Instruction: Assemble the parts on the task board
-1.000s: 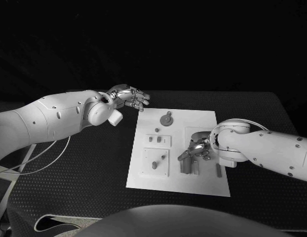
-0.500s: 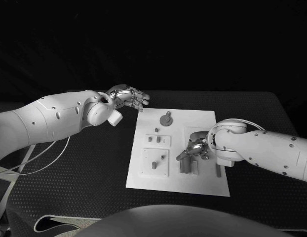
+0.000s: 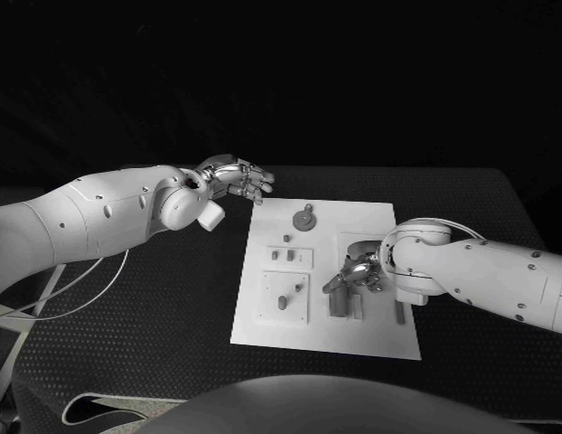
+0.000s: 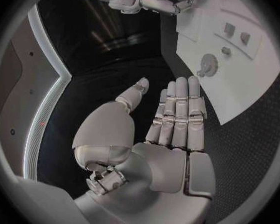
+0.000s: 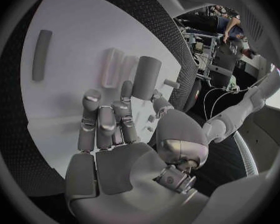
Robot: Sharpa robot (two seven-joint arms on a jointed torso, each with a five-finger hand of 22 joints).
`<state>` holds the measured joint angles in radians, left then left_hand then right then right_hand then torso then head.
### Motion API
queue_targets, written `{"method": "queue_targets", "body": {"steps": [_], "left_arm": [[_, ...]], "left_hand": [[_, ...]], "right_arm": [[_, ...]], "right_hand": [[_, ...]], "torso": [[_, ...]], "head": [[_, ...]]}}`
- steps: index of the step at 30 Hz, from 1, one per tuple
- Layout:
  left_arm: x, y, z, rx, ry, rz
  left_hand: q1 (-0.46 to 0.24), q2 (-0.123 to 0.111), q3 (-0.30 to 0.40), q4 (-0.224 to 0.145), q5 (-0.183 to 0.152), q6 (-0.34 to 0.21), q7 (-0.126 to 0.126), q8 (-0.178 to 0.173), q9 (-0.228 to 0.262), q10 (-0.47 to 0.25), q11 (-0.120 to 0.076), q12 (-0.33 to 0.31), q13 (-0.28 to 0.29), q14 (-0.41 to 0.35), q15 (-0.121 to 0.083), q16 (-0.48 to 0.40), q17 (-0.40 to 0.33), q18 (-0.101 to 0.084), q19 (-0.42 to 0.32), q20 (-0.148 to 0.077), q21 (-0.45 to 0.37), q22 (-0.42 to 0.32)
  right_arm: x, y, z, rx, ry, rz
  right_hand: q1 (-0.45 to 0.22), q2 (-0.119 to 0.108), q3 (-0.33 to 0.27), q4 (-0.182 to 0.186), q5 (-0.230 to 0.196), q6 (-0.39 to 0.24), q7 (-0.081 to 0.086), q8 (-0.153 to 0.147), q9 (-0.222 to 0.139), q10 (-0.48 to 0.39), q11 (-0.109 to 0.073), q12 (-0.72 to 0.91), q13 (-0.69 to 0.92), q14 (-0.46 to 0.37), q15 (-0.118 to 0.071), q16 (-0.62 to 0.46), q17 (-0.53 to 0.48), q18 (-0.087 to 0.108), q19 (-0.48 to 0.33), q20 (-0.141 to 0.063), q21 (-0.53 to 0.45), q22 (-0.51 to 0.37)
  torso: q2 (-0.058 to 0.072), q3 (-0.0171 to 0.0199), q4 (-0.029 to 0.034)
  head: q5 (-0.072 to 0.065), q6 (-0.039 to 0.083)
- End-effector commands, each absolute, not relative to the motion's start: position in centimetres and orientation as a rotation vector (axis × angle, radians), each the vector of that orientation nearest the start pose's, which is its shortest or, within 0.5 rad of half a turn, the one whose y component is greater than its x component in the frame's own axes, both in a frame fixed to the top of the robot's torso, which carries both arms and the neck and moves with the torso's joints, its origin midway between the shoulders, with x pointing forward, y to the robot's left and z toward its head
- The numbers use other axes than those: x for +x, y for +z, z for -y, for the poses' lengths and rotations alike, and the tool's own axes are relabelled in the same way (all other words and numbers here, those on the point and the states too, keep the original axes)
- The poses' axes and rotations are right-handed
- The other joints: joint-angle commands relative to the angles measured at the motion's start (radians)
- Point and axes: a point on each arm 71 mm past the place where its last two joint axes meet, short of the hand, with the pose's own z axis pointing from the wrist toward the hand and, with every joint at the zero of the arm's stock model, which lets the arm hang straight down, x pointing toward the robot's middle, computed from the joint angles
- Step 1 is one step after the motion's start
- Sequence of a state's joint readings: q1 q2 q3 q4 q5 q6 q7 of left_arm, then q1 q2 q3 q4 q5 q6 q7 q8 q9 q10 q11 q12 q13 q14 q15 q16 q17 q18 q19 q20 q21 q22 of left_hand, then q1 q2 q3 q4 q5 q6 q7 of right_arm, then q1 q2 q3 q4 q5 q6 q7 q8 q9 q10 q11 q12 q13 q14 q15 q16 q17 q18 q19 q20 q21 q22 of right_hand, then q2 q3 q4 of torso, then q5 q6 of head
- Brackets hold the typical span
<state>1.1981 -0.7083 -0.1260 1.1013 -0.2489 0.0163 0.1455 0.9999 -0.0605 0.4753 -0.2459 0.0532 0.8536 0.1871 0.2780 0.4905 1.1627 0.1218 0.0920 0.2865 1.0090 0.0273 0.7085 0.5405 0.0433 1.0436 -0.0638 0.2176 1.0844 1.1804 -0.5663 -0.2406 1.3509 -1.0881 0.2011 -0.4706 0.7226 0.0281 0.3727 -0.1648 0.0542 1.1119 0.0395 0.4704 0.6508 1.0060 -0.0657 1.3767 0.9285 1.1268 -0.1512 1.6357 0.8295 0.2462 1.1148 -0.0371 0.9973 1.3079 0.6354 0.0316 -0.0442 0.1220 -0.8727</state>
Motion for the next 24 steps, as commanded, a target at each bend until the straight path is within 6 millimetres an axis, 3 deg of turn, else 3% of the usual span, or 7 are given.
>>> {"method": "queue_targets", "body": {"steps": [1, 13, 15, 24], "left_arm": [[53.58, -24.59, -25.30, -0.961, -1.268, -1.872], [53.57, -24.59, -25.29, -0.960, -1.268, -1.873], [53.56, -24.59, -25.28, -0.960, -1.268, -1.873], [53.55, -24.60, -25.26, -0.960, -1.268, -1.874]], "left_hand": [[-0.002, -0.010, 0.000, 0.005, -0.001, -0.007, -0.001, 0.005, -0.002, -0.006, -0.001, -0.004, -0.001, 0.000, 0.009, -0.005, 0.001, 0.009, -0.001, 0.001, -0.004, 0.001], [-0.003, -0.010, -0.001, 0.006, -0.001, -0.007, -0.001, 0.006, -0.002, -0.006, -0.001, -0.004, -0.001, 0.000, 0.009, -0.005, 0.002, 0.009, -0.001, 0.002, -0.004, 0.001], [-0.003, -0.010, -0.001, 0.006, -0.001, -0.007, -0.001, 0.006, -0.002, -0.006, -0.001, -0.004, -0.001, 0.000, 0.009, -0.006, 0.002, 0.009, -0.001, 0.002, -0.004, 0.001], [-0.003, -0.011, -0.001, 0.006, -0.001, -0.007, -0.001, 0.006, -0.002, -0.006, -0.001, -0.004, -0.001, 0.000, 0.010, -0.006, 0.002, 0.009, -0.001, 0.002, -0.005, 0.002]], "right_arm": [[44.89, -31.88, 13.06, -0.113, 0.385, -2.566], [45.03, -32.10, 13.16, -0.108, 0.372, -2.568], [44.96, -32.16, 13.09, -0.117, 0.374, -2.576], [44.91, -32.18, 13.00, -0.137, 0.354, -2.554]], "right_hand": [[-0.001, 0.014, 0.124, -0.124, 0.003, -0.011, 0.002, -0.006, -0.002, 0.000, 0.003, -0.006, 0.002, -0.013, -0.004, -0.005, -0.007, 0.016, -0.007, -0.001, -0.007, 0.013], [-0.013, 0.007, 0.123, -0.123, 0.003, -0.013, 0.003, -0.008, -0.003, -0.002, 0.004, -0.008, 0.002, -0.017, -0.003, -0.006, -0.011, 0.016, -0.007, 0.000, -0.009, 0.013], [-0.021, -0.011, 0.121, -0.122, 0.003, -0.017, 0.005, -0.010, -0.004, -0.004, 0.005, -0.011, 0.002, -0.025, -0.002, -0.007, -0.022, 0.016, -0.009, 0.000, -0.010, 0.012], [-0.029, -0.024, 0.129, -0.121, 0.003, -0.022, 0.007, -0.013, -0.005, -0.008, 0.007, -0.015, 0.002, -0.032, -0.001, -0.009, -0.028, 0.016, -0.010, 0.000, -0.014, 0.011]], "torso": [[0.000, 0.0003, -0.0001], [0.000, 0.0003, -0.0005], [0.000, 0.0004, -0.0006], [0.000, 0.0003, -0.0003]], "head": [[-0.001, 0.000], [-0.001, 0.000], [-0.001, 0.000], [-0.002, 0.000]]}}
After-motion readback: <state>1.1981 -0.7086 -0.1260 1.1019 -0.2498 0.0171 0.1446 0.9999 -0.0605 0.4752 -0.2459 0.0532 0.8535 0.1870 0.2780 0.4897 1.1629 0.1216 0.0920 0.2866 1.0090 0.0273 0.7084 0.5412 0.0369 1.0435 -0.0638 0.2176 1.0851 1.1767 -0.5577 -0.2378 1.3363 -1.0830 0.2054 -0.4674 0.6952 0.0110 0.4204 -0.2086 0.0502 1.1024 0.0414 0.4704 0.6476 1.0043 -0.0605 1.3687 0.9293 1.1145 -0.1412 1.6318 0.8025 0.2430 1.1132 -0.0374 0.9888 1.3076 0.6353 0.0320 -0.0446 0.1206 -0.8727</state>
